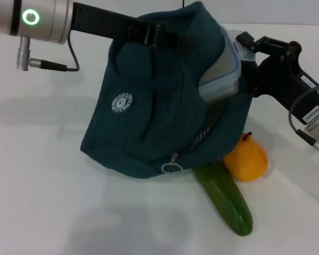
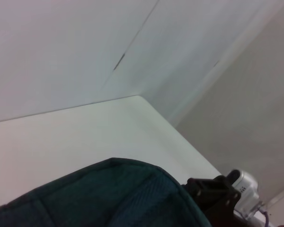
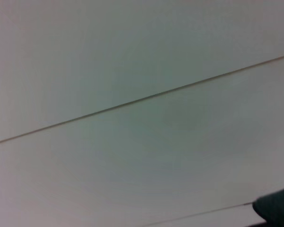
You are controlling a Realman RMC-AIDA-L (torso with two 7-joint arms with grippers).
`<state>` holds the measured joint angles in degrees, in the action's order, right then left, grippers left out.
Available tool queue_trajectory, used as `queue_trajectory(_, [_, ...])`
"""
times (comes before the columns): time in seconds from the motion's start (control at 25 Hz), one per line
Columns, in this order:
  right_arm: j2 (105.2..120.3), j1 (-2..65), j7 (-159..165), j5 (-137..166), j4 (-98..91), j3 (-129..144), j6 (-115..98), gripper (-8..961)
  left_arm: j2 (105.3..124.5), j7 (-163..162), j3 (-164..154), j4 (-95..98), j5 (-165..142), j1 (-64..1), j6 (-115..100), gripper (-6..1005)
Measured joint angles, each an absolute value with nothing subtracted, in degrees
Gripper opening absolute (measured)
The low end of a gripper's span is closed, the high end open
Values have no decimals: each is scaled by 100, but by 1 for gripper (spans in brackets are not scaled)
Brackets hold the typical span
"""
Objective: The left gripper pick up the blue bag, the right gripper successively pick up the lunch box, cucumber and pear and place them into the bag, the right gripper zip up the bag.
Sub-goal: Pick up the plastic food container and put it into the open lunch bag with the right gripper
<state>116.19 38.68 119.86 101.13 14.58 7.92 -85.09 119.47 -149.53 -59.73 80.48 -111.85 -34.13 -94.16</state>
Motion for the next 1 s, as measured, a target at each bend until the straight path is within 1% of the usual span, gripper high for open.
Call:
queue_trajectory(0.32, [11619, 3933, 11915, 10682, 1308, 747, -8565, 93, 11950, -14829, -6059, 7524, -10961, -3654, -9413, 57])
queue_trajectory(0.76, [11615, 3947, 11622, 10677, 920, 586, -8798, 93, 11950, -14724, -6082, 7472, -10853, -3612, -9450, 56])
queue_trajectory(1.0, [11599, 4108, 11318, 10840, 670, 673, -9075, 93, 11956, -14571, -6061, 7255, -10839, -3606, -9448, 57])
